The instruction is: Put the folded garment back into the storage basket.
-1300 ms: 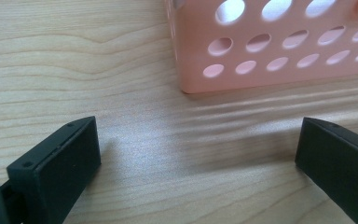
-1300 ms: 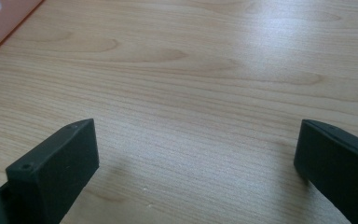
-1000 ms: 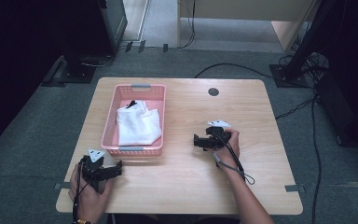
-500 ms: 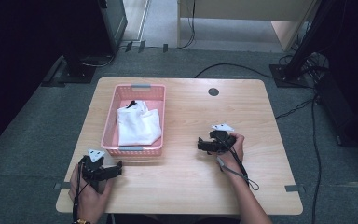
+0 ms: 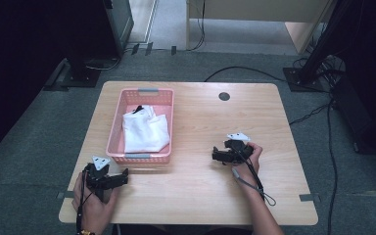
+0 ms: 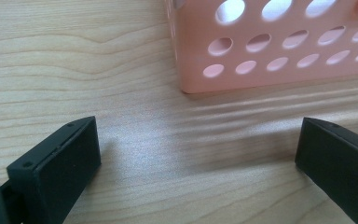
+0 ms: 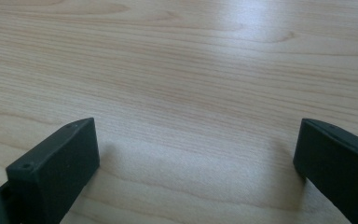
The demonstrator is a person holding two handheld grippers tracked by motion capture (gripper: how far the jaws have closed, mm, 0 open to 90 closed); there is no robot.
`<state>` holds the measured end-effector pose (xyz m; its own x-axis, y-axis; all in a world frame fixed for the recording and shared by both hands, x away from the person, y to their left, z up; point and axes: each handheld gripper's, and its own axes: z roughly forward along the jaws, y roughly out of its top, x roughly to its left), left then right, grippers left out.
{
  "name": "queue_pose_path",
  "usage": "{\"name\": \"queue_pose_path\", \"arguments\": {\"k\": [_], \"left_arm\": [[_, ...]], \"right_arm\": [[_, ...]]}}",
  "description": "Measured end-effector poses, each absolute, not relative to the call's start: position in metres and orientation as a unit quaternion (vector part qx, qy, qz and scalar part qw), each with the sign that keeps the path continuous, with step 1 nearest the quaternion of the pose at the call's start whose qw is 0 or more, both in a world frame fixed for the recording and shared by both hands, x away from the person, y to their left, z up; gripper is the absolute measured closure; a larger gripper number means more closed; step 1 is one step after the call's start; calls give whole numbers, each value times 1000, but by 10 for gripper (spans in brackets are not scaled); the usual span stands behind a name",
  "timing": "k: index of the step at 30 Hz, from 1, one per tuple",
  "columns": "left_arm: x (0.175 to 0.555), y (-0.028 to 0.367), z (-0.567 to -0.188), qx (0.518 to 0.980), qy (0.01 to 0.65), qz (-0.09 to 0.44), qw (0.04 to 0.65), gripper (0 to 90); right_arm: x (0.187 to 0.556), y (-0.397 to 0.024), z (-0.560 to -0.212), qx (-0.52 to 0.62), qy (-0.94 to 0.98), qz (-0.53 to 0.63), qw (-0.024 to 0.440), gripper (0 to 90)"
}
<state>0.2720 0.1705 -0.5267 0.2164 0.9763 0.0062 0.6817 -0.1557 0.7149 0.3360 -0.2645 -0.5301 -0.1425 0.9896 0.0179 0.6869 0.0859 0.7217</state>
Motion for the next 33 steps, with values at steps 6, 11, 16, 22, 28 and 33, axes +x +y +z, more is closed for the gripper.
{"name": "queue_pose_path", "arguments": {"k": [6,11,16,22,28,33], "left_arm": [[272,171,-527,719,576,245,301,0],[272,171,-527,719,576,245,301,0],[272,171,-527,720,575,245,300,0],[272,171,-527,719,576,245,301,0],[272,171,-527,719,576,245,301,0],[272,171,-527,719,576,245,301,0]], "right_arm": [[331,-272,-530,607,691,301,252,0],[328,-278,-530,609,690,300,252,0],[325,-283,-530,611,688,300,253,0],[321,-289,-530,613,686,298,254,0],[317,-298,-531,617,682,297,257,0],[314,-304,-531,620,680,295,258,0]]}}
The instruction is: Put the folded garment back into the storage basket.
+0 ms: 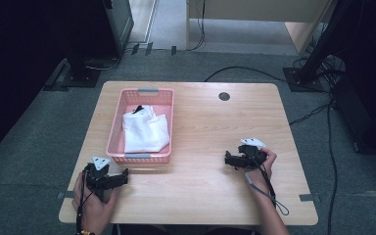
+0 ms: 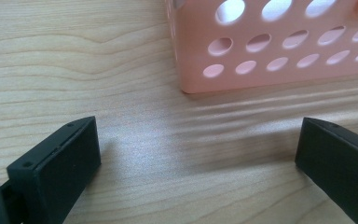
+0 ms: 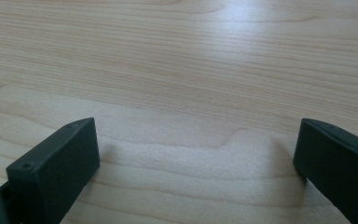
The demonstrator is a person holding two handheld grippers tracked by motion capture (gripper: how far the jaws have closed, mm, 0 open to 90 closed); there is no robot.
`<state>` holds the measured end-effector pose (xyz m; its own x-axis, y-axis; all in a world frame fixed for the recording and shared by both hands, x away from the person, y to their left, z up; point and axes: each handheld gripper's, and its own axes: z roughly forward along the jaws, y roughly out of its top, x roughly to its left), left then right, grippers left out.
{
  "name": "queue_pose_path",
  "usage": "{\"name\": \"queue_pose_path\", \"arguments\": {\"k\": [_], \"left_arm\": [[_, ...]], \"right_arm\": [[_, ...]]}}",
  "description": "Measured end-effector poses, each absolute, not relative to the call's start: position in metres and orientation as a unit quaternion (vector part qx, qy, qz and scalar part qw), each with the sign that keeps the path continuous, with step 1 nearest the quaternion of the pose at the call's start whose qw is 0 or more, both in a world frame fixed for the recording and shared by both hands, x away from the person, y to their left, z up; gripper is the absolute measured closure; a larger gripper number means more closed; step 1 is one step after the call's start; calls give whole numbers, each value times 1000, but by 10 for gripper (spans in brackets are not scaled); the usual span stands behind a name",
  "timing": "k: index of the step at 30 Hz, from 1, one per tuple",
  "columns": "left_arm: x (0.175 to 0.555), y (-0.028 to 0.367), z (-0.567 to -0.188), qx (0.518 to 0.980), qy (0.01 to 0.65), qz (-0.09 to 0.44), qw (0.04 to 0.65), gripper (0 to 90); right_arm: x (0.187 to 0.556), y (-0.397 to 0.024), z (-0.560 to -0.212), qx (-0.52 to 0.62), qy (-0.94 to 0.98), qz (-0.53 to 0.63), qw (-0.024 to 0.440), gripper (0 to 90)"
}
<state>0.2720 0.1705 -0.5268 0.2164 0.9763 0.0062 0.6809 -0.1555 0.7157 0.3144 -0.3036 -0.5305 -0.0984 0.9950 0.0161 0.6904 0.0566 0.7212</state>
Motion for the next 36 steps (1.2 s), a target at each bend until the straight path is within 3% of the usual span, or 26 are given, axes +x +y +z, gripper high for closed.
{"name": "queue_pose_path", "arguments": {"k": [36], "left_arm": [[272,171,-527,719,576,245,301,0]], "right_arm": [[292,-347,-531,647,654,285,268,0]]}}
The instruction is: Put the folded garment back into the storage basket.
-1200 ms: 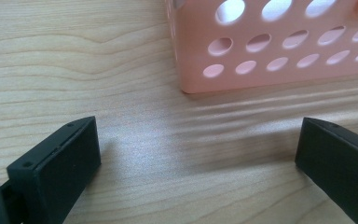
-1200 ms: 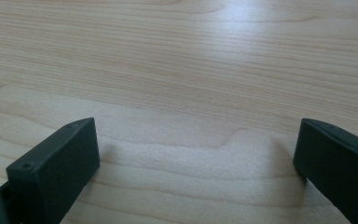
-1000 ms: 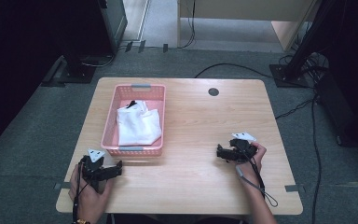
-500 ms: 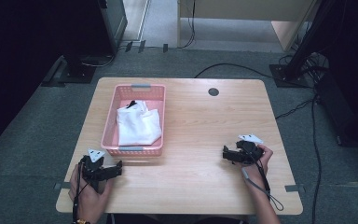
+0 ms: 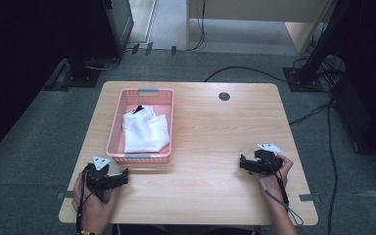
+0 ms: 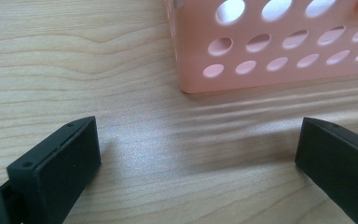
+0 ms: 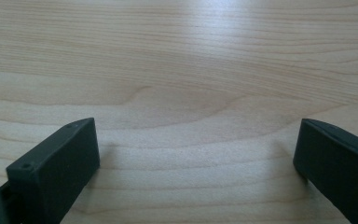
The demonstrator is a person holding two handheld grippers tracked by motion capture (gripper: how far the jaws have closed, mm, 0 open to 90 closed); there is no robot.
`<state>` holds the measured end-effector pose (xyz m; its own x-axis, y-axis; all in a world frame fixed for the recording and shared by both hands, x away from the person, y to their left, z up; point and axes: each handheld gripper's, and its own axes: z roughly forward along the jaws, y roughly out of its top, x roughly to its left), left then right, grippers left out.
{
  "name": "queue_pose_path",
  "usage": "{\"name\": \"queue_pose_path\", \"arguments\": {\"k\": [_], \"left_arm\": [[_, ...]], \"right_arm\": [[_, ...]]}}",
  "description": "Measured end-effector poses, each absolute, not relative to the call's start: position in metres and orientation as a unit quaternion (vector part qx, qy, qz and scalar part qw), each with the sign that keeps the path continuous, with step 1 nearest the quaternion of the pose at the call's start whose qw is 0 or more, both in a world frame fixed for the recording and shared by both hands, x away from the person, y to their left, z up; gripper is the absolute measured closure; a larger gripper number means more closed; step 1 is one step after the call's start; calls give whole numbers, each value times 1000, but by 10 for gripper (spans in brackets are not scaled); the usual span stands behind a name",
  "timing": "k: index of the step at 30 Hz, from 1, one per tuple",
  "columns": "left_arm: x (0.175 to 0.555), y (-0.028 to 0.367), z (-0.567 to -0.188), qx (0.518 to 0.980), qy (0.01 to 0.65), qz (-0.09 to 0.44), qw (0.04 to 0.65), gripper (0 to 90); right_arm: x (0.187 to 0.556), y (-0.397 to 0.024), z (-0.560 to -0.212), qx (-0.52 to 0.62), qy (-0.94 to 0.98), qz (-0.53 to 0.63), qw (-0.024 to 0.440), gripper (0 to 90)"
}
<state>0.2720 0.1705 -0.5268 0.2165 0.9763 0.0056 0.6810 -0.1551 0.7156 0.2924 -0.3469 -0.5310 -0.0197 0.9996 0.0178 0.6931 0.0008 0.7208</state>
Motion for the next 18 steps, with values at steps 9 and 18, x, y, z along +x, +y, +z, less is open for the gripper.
{"name": "queue_pose_path", "arguments": {"k": [9,18], "left_arm": [[272,171,-527,720,575,245,300,0],[272,171,-527,720,576,245,300,0]], "right_arm": [[287,-355,-531,651,650,284,271,0],[283,-361,-531,658,643,282,274,0]]}}
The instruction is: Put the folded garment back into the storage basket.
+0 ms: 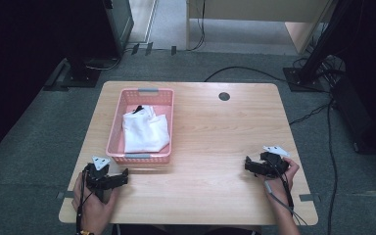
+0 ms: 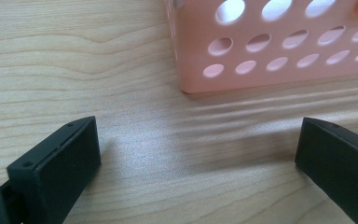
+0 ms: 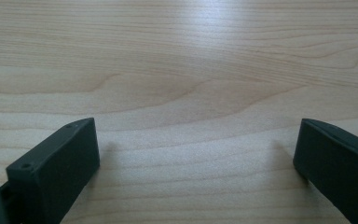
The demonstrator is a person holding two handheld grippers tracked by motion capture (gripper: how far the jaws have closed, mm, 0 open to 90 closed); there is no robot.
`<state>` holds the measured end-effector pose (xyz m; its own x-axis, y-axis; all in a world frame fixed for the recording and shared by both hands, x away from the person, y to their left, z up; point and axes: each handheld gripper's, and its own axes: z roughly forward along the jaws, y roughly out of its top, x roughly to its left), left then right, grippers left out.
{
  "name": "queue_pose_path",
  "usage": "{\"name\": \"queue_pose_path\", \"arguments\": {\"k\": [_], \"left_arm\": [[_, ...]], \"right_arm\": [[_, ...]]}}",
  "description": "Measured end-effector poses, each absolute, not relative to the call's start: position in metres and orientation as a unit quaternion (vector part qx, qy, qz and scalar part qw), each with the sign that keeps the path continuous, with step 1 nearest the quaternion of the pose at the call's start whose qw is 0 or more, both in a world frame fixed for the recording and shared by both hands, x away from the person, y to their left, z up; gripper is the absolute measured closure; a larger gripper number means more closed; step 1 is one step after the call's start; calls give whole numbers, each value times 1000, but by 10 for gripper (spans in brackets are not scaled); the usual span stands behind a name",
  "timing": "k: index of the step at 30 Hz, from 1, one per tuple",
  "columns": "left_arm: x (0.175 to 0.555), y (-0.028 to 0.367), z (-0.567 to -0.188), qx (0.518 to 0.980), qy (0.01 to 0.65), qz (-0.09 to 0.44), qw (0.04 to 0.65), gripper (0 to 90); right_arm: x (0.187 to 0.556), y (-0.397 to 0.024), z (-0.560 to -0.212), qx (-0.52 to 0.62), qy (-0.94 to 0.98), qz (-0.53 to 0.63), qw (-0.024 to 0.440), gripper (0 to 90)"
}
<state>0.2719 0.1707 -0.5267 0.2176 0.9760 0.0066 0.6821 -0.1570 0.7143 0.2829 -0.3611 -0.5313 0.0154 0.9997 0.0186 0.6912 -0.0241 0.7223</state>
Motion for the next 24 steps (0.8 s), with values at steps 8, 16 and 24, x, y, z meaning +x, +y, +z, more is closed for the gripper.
{"name": "queue_pose_path", "arguments": {"k": [8,16,24], "left_arm": [[272,171,-527,720,575,245,300,0],[272,171,-527,720,575,245,300,0],[272,171,-527,720,575,245,300,0]], "right_arm": [[277,-369,-531,660,640,280,275,0],[273,-374,-531,664,637,278,277,0],[268,-380,-532,669,631,277,278,0]]}}
